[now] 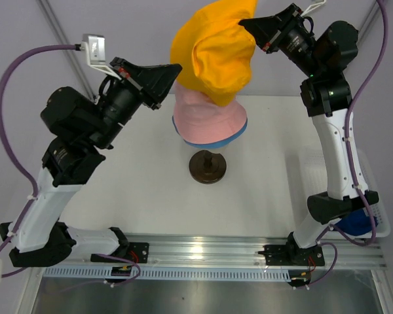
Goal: Stack the hats
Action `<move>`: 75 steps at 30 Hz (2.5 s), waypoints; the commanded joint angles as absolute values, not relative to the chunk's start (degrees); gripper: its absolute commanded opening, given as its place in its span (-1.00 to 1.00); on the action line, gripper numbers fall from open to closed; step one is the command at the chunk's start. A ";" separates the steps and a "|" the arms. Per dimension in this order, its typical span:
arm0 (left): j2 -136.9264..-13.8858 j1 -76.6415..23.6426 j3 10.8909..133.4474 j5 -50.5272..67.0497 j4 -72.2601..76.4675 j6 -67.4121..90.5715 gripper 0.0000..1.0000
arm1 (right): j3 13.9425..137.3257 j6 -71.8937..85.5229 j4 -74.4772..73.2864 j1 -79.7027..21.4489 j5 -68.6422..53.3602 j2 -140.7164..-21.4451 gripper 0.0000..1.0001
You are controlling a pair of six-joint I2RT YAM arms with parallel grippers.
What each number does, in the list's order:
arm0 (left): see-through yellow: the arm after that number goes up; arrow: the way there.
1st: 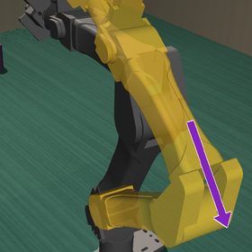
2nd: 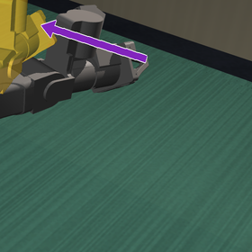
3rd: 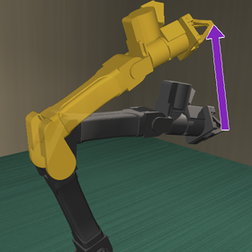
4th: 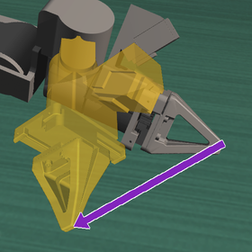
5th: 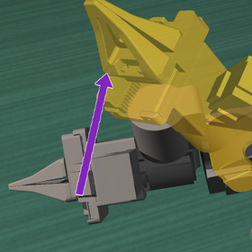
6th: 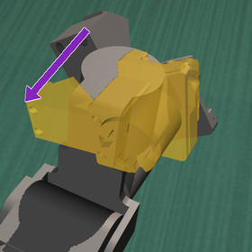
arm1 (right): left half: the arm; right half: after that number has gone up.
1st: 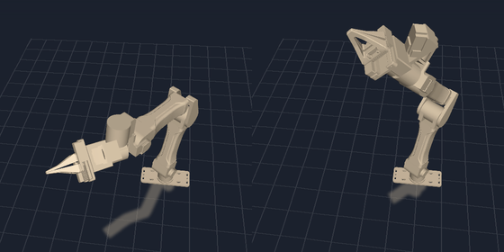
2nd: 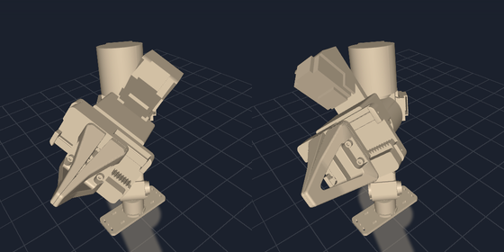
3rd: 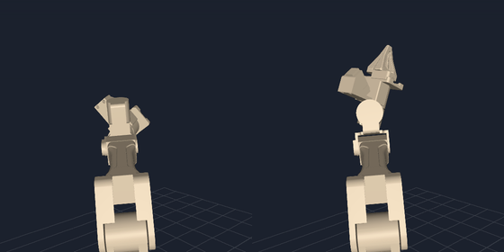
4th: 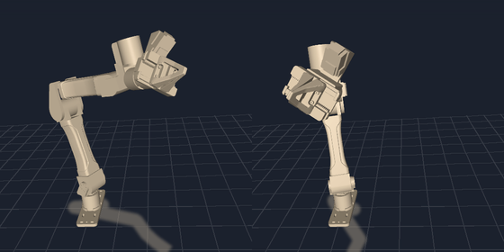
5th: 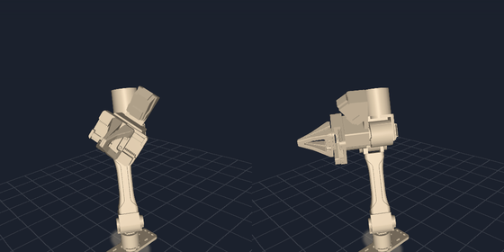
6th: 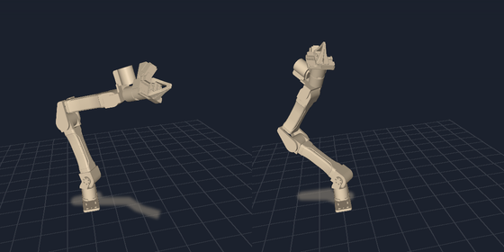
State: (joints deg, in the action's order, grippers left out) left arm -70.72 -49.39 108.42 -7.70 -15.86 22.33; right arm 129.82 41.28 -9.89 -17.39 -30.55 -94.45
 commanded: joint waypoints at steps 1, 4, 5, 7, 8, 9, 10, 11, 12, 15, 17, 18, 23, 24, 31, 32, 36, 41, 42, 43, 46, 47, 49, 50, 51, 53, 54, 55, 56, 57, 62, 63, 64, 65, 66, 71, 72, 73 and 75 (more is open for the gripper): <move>-69.34 -49.66 112.22 -10.46 -20.38 35.76 -0.99 | 133.59 39.90 -14.41 -16.79 -23.47 -97.73 -1.00; -69.09 -49.66 113.82 -12.91 -23.55 40.16 -0.99 | 133.68 39.20 -16.08 -17.23 -21.54 -98.17 -1.00; -68.73 -49.57 113.64 -13.18 -23.55 41.82 -0.99 | 133.77 38.85 -16.78 -17.31 -21.27 -98.00 -1.00; -68.21 -49.66 113.55 -13.36 -22.77 42.80 -0.99 | 134.03 38.50 -17.40 -17.31 -20.57 -97.30 -1.00; -68.38 -49.66 113.90 -13.79 -22.15 42.72 -0.99 | 133.86 38.50 -17.49 -17.40 -20.39 -97.03 -1.00; -68.73 -49.66 114.34 -14.23 -22.15 42.45 -0.99 | 133.60 38.50 -17.49 -17.58 -20.30 -96.77 -1.00; -69.86 -49.66 115.56 -16.33 -23.45 41.06 -0.99 | 133.59 38.41 -17.58 -17.67 -20.30 -96.85 -1.00; -70.48 -49.66 116.36 -17.22 -23.90 39.74 -0.99 | 133.77 38.41 -17.84 -18.10 -20.56 -97.03 -1.00; -71.01 -49.66 116.45 -17.75 -23.82 37.99 -0.99 | 133.86 38.23 -18.10 -18.11 -21.18 -97.38 -1.00; -73.82 -49.66 117.60 -20.46 -25.57 30.07 -0.54 | 133.51 37.71 -19.51 -18.54 -21.62 -99.05 -1.00; -74.70 -49.66 114.81 -25.80 -26.63 27.08 0.02 | 132.89 37.18 -20.30 -18.63 -22.41 -100.36 -1.00; -74.45 -49.57 113.48 -27.49 -26.37 26.29 0.15 | 132.89 36.92 -20.56 -18.81 -23.37 -100.89 -1.00; -70.59 -44.66 103.66 -31.37 -22.68 29.68 0.53 | 130.79 35.86 -21.27 -18.81 -23.64 -101.60 -1.00; -67.79 -39.43 99.10 -27.20 -22.50 32.49 0.53 | 130.26 36.03 -21.01 -18.90 -23.56 -101.34 -1.00; -59.94 -20.14 77.26 4.87 -0.37 51.67 0.40 | 128.50 35.68 -20.21 -18.90 -23.64 -101.60 -1.00; -60.29 -19.52 77.34 6.57 1.91 52.38 0.40 | 128.41 35.60 -20.21 -18.81 -23.64 -101.60 -1.00; -62.40 -18.11 77.60 15.10 9.39 55.45 0.40 | 127.62 36.03 -19.69 -18.90 -23.47 -101.69 -1.00; -66.35 -18.19 80.23 20.82 10.02 60.63 0.41 | 126.65 36.82 -18.90 -18.90 -23.12 -102.04 -1.00; -67.31 -18.11 80.68 21.70 10.19 62.47 0.41 | 126.56 36.91 -18.55 -18.81 -23.12 -102.13 -1.00; -68.28 -18.19 81.03 22.49 10.02 63.45 0.40 | 126.56 37.00 -18.37 -18.90 -23.20 -102.22 -1.00; -71.89 -18.19 83.23 25.66 8.53 65.83 0.36 | 126.65 37.44 -17.93 -18.90 -23.20 -102.39 -1.00; -72.42 -18.19 83.32 25.66 8.09 66.00 0.36 | 126.74 37.35 -18.02 -18.81 -23.12 -102.31 -1.00; -73.21 -18.11 82.88 25.23 7.56 66.36 0.36 | 126.83 37.18 -17.93 -18.90 -23.20 -102.22 -1.00; -73.30 -18.19 82.79 24.70 7.30 66.36 0.36 | 126.91 37.18 -17.93 -18.81 -23.20 -102.30 -1.00; -73.21 -18.19 82.62 24.35 7.38 66.62 0.37 | 126.91 36.83 -17.93 -18.90 -23.12 -102.22 -1.00; -73.21 -18.19 82.00 24.26 8.08 66.88 0.38 | 126.91 36.65 -18.02 -18.81 -22.68 -102.13 -1.00; -73.39 -18.19 82.09 24.34 9.04 67.32 0.38 | 126.91 36.65 -17.93 -18.90 -22.76 -102.22 -1.00; -73.82 -18.19 82.79 24.69 9.05 67.32 0.39 | 126.91 36.74 -17.76 -18.90 -22.85 -102.39 -1.00; -74.18 -18.19 83.49 24.78 7.83 67.15 0.39 | 127.00 36.83 -17.67 -18.90 -23.03 -102.48 -1.00; -74.44 -18.19 84.71 24.00 5.65 66.10 0.39 | 127.09 36.91 -17.58 -18.90 -23.11 -102.57 -1.00; -72.60 -18.19 83.59 20.57 1.50 64.16 0.48 | 127.27 37.09 -17.40 -18.81 -23.20 -103.18 -1.00; -72.42 -18.19 83.93 19.87 -0.68 63.46 0.50 | 127.27 37.26 -17.14 -18.90 -23.20 -103.27 -1.00; -72.25 -18.19 84.20 19.08 -3.05 63.02 0.53 | 127.35 37.27 -16.96 -18.90 -23.20 -103.27 -1.00; -71.46 -18.28 84.37 16.90 -4.29 62.50 0.55 | 127.35 37.35 -16.79 -18.90 -23.38 -103.27 -1.00; -70.93 -18.37 83.59 16.09 -4.65 62.14 0.58 | 127.35 37.44 -16.70 -18.81 -23.38 -103.27 -1.00; -71.27 -18.37 83.32 18.71 -1.41 63.45 0.59 | 127.27 37.97 -15.91 -18.90 -23.90 -102.92 -1.00; -72.24 -18.37 83.58 20.11 -0.36 64.33 0.55 | 127.27 38.14 -15.82 -18.90 -24.08 -102.92 -1.00; -72.59 -18.37 83.50 20.82 1.21 64.86 0.54 | 127.27 38.14 -15.82 -18.98 -24.08 -102.92 -1.00; -73.30 -18.54 83.76 22.14 3.16 66.09 0.53 | 127.09 37.97 -16.08 -19.07 -23.99 -102.92 -1.00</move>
State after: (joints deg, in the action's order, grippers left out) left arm -72.79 -18.57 82.08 19.20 -0.97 64.53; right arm 126.41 37.74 -18.50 -18.55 -23.03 -103.28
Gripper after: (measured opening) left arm 0.771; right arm 0.023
